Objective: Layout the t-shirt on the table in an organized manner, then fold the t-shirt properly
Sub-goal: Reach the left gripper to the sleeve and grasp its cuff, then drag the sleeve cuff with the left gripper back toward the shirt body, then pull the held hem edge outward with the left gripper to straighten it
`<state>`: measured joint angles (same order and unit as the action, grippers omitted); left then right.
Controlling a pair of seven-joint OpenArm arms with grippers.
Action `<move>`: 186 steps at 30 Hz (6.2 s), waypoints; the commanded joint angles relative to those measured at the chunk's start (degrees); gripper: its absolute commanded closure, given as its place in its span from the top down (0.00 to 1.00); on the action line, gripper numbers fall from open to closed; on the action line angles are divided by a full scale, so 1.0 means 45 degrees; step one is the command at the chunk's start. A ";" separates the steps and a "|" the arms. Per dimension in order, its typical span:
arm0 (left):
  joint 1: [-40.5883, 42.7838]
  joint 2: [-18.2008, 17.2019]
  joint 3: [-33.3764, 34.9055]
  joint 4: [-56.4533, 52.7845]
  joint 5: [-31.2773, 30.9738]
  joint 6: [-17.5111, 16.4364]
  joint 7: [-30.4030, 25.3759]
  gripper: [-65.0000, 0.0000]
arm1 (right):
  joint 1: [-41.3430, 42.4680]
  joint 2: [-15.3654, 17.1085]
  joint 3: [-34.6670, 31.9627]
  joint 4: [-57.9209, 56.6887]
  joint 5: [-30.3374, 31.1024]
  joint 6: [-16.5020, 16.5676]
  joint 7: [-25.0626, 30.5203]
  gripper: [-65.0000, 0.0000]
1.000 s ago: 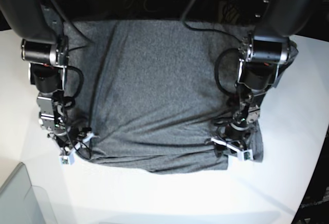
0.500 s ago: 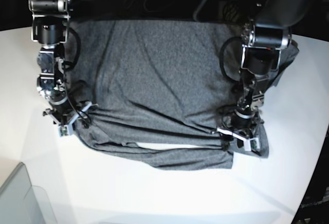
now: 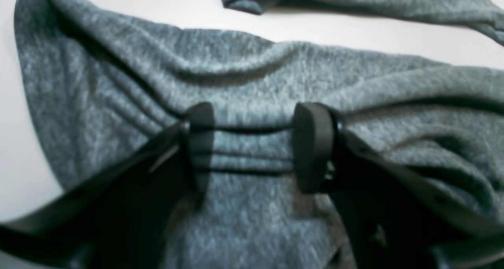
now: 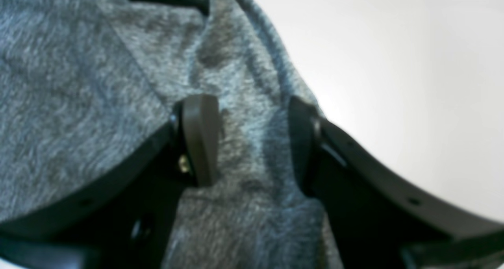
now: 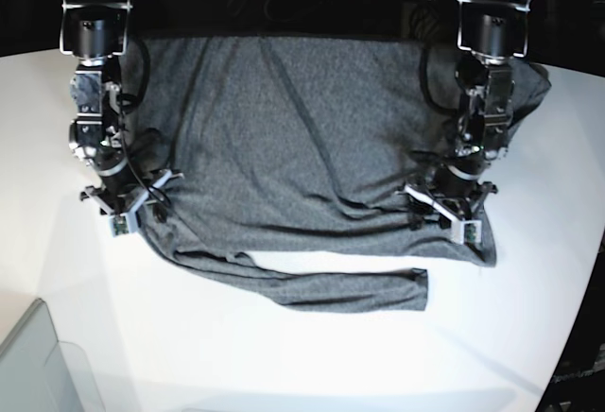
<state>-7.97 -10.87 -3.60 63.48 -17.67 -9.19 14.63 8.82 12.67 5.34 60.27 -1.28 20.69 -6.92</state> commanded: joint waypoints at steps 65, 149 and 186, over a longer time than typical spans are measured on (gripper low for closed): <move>-0.5819 0.0160 0.5966 -0.5189 0.1671 0.0060 -0.3516 0.01 | 0.0765 -0.0226 0.0014 0.0096 -0.0214 0.0023 -0.1403 0.45; -0.6151 0.1430 -0.2708 -0.8393 0.6359 0.0020 -0.3652 0.66 | 0.0902 -0.0441 -0.0006 0.0116 -0.0234 0.0023 -0.1403 0.45; -0.6659 -0.0739 -0.2747 -0.9253 0.6340 0.0040 -0.5371 0.00 | 0.0844 -0.0461 -0.0006 0.0096 -0.0234 0.0023 -0.1403 0.45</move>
<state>-35.79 -13.45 -15.97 20.69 11.14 -9.23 -7.77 11.84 10.28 5.28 60.16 -1.72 20.71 -12.49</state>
